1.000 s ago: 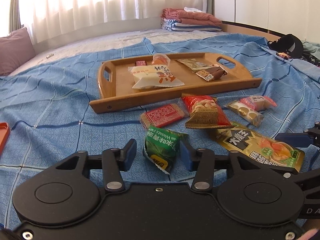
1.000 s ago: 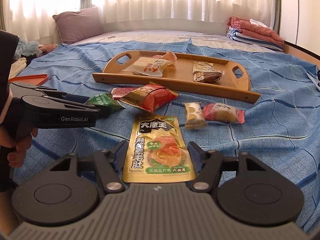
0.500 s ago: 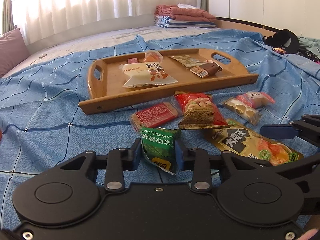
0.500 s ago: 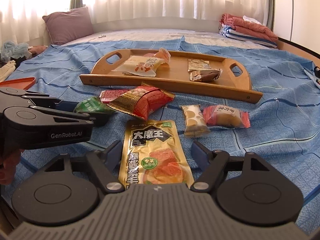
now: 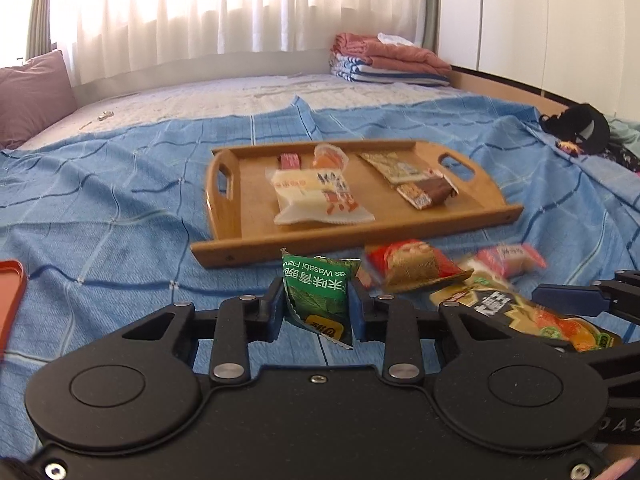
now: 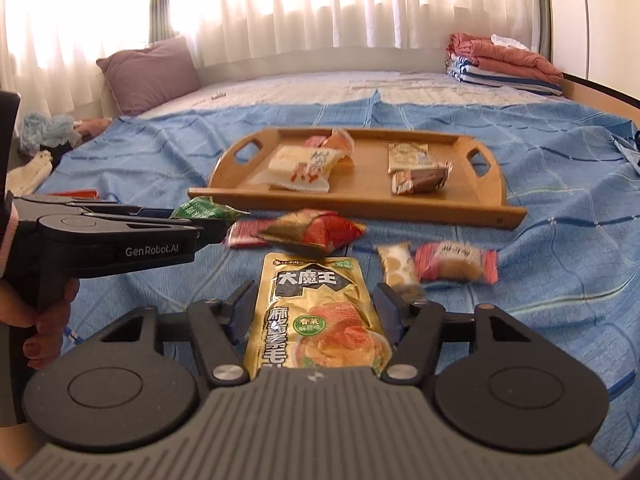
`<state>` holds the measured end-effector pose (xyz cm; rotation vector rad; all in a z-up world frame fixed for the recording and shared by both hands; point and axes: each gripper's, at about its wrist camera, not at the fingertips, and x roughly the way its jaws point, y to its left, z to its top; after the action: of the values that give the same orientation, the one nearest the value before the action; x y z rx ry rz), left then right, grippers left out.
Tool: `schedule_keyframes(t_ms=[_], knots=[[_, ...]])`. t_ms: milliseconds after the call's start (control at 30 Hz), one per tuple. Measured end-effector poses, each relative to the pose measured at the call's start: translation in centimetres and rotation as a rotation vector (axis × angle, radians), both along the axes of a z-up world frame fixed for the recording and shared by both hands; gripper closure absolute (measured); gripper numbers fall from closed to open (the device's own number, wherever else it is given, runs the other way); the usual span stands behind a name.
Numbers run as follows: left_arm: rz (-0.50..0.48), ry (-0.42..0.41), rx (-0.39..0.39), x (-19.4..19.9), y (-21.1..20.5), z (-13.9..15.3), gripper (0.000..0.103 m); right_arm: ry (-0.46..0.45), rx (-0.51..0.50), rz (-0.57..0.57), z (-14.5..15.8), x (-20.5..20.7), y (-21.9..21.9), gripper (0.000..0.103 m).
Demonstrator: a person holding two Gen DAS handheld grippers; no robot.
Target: Organize snacks
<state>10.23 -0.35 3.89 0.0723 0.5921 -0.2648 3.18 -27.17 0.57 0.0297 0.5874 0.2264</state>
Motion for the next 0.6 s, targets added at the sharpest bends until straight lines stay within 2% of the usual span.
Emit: schedule_keyframes(t_ms=[233,400,600], knots=[[0.037,-0.028,-0.037,2.4,0.7,2.8,0.072,-0.055,0.078,-0.063,3.3,2.3,-2.5,0.038],[0.051,-0.048,-0.048,4.5,1.0,4.3,0.072,-0.092,0.085,-0.105,4.7,4.3,-4.0,0.038],[0.074,-0.025,-0.073,9.0,1.1,5.5,0.072,-0.079,0.110,-0.163,6.0,9.0,-6.0,0.038]])
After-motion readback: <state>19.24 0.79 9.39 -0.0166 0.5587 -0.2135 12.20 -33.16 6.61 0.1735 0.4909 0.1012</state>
